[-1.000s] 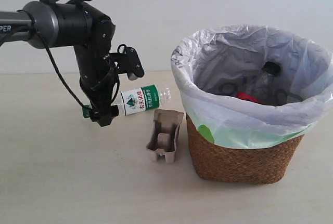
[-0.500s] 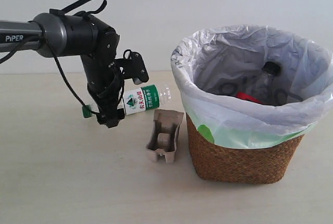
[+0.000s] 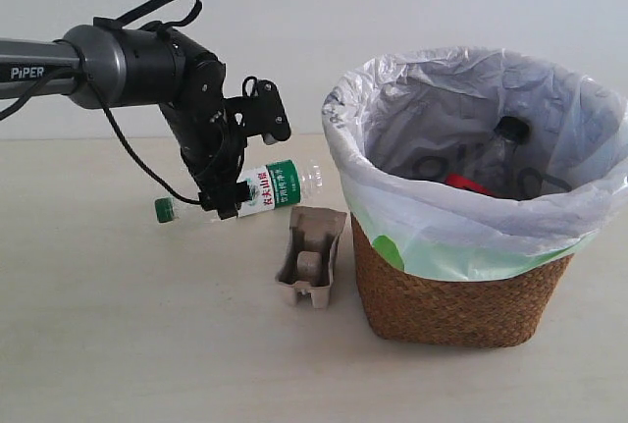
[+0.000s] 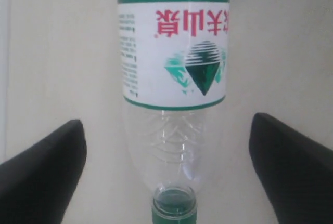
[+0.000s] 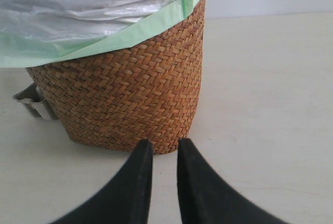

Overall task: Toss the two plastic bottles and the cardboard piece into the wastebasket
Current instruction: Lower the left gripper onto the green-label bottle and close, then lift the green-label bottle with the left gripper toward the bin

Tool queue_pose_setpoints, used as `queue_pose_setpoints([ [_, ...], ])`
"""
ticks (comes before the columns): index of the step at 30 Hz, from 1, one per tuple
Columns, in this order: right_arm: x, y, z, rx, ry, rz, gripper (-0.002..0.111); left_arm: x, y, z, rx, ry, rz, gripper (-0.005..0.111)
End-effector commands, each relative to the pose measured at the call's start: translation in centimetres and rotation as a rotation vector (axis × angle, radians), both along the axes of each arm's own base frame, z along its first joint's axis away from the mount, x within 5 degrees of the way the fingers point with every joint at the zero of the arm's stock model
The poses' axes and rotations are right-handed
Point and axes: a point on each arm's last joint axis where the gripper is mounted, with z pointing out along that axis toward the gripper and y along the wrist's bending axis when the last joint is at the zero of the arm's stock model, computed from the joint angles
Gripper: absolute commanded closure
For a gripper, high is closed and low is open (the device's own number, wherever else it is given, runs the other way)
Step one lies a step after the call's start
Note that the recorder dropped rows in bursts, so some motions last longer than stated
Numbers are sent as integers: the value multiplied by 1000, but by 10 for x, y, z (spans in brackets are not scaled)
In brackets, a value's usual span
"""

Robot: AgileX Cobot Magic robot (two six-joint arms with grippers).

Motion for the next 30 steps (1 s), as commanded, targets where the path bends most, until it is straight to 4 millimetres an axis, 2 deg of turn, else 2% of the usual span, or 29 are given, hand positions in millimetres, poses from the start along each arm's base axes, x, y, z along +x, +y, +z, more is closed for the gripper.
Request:
queue_pose_setpoints([
  [1,0,0,1,4,-11,1,95,2,-3,-12,-1,6,-15,28],
  [6,0,0,1,4,-11,1,95,7,-3,-37,45,1,-52,28],
  [12,0,0,1,4,-11,1,95,14,-4,-45,48,-54,-93,28],
  [19,0,0,1,4,-11,1,95,16,-1,-62,71,-33,-99,29],
  [22,0,0,1,4,-11,1,95,16,0,-65,82,-23,-97,43],
  [23,0,0,1,4,-11,1,95,15,0,-65,87,-20,-97,57],
  [25,0,0,1,4,-11,1,95,16,1,-65,64,-27,-45,93],
  [26,0,0,1,4,-11,1,95,16,2,-65,59,-26,-18,101],
  [28,0,0,1,4,-11,1,95,14,7,-61,81,-5,21,103],
  [30,0,0,1,4,-11,1,95,14,17,-45,67,4,100,103],
])
